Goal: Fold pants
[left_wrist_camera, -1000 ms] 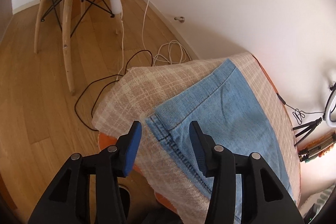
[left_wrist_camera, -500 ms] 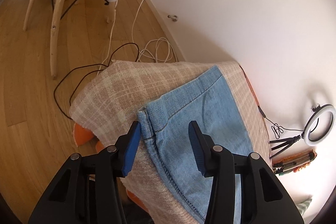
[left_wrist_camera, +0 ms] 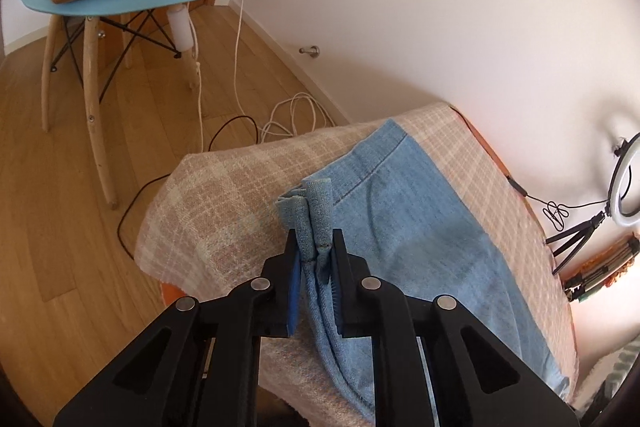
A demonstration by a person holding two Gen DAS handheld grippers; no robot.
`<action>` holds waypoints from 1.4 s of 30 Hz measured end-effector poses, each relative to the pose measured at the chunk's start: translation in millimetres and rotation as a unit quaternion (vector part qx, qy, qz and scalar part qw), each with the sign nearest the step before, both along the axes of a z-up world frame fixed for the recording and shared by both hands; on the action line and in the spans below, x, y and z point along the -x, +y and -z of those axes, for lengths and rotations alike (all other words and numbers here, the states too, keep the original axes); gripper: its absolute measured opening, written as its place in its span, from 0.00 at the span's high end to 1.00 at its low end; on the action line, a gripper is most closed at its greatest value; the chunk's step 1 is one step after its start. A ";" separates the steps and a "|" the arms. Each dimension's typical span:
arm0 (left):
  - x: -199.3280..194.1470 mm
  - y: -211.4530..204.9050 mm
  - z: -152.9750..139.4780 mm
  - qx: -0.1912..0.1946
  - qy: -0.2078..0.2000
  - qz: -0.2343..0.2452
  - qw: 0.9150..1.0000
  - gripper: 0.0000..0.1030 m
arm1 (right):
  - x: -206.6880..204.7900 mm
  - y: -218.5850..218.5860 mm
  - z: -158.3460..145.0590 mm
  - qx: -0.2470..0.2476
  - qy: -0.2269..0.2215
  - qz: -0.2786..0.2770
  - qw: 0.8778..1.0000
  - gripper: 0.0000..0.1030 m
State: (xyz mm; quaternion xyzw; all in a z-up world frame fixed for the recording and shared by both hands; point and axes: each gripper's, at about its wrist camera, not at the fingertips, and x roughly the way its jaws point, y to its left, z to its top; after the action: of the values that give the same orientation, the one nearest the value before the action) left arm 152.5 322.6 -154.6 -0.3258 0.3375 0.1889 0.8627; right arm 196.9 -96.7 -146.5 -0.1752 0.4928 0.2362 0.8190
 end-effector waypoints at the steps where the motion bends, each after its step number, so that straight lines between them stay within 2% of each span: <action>1: -0.3 -5.9 -8.5 -0.015 -0.010 0.010 1.000 0.89 | 0.0 0.0 0.0 0.000 0.000 0.000 1.000 0.47; 6: -10.6 -42.0 -33.8 -0.070 -0.032 0.065 0.995 0.90 | -6.6 13.8 -14.3 -0.006 0.002 0.012 1.000 0.42; 8: -13.9 -54.5 -37.9 -0.082 -0.036 0.084 0.992 0.90 | -13.0 22.9 -29.4 -0.032 0.004 0.018 0.999 0.38; 10: -14.4 -64.7 -36.9 -0.091 -0.039 0.101 0.990 0.90 | -33.1 44.2 -54.5 -0.080 0.016 0.019 0.996 0.37; 13: -16.0 -83.2 -33.7 -0.095 -0.037 0.131 0.986 0.90 | -51.2 66.5 -70.4 -0.104 0.028 0.010 0.994 0.37; 14: -15.1 -88.3 -33.8 -0.098 -0.038 0.140 0.985 0.90 | -68.6 95.2 -84.5 -0.125 0.036 -0.007 0.992 0.37; 16: -13.4 -97.4 -35.3 -0.106 -0.041 0.155 0.981 0.90 | -85.7 124.9 -93.1 -0.145 0.050 -0.026 0.988 0.34; 18: -11.7 -107.9 -36.4 -0.118 -0.042 0.167 0.978 0.90 | -101.7 154.2 -94.5 -0.175 0.075 -0.041 0.981 0.31; 19: -11.4 -112.2 -36.0 -0.120 -0.042 0.174 0.977 0.90 | -101.7 154.2 -94.5 -0.175 0.075 -0.041 0.981 0.31; 21: -12.0 -121.1 -34.2 -0.123 -0.040 0.190 0.973 0.90 | -115.4 185.0 -89.3 -0.191 0.101 -0.054 0.975 0.30; 22: -12.2 -126.0 -33.5 -0.125 -0.040 0.197 0.972 0.90 | -122.7 218.2 -79.2 -0.185 0.115 -0.065 0.974 0.30; 26: -12.6 -139.8 -33.0 -0.140 -0.040 0.215 0.966 0.90 | -128.4 284.1 -51.7 -0.147 0.132 -0.100 0.975 0.30; 27: -11.9 -141.3 -33.2 -0.141 -0.041 0.217 0.965 0.90 | -128.4 284.1 -51.7 -0.147 0.132 -0.100 0.975 0.30; 30: -8.2 -143.2 -31.7 -0.144 -0.044 0.212 0.966 0.90 | -130.2 327.1 -29.8 -0.107 0.136 -0.125 0.977 0.30; 31: -7.0 -143.3 -29.7 -0.144 -0.043 0.211 0.966 0.90 | -130.6 351.8 -16.7 -0.079 0.140 -0.145 0.976 0.30; 34: -6.7 -143.9 -22.9 -0.143 -0.036 0.215 0.965 0.90 | -129.6 375.0 -8.1 -0.051 0.135 -0.163 0.976 0.30; 36: -7.8 -144.5 -19.0 -0.144 -0.032 0.217 0.965 0.90 | -129.0 399.6 1.9 -0.018 0.128 -0.179 0.975 0.30; 39: -9.7 -145.7 -15.2 -0.142 -0.027 0.221 0.964 0.90 | -125.5 435.8 25.2 0.065 0.113 -0.205 0.970 0.30; 40: -10.2 -147.1 -14.7 -0.146 -0.026 0.224 0.963 0.90 | -125.5 435.8 25.2 0.065 0.113 -0.205 0.970 0.30; 41: -9.6 -148.5 -14.0 -0.149 -0.025 0.225 0.962 0.90 | -120.0 446.9 38.7 0.106 0.112 -0.219 0.964 0.30; 42: -9.3 -149.3 -13.3 -0.149 -0.025 0.226 0.962 0.90 | -116.6 451.8 46.3 0.127 0.113 -0.226 0.959 0.30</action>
State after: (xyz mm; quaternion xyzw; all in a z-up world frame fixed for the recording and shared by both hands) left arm 161.8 173.4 -141.3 -0.1132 0.3484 0.0291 0.9300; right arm 313.5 355.1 -192.7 -0.3565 0.5552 0.3692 0.6545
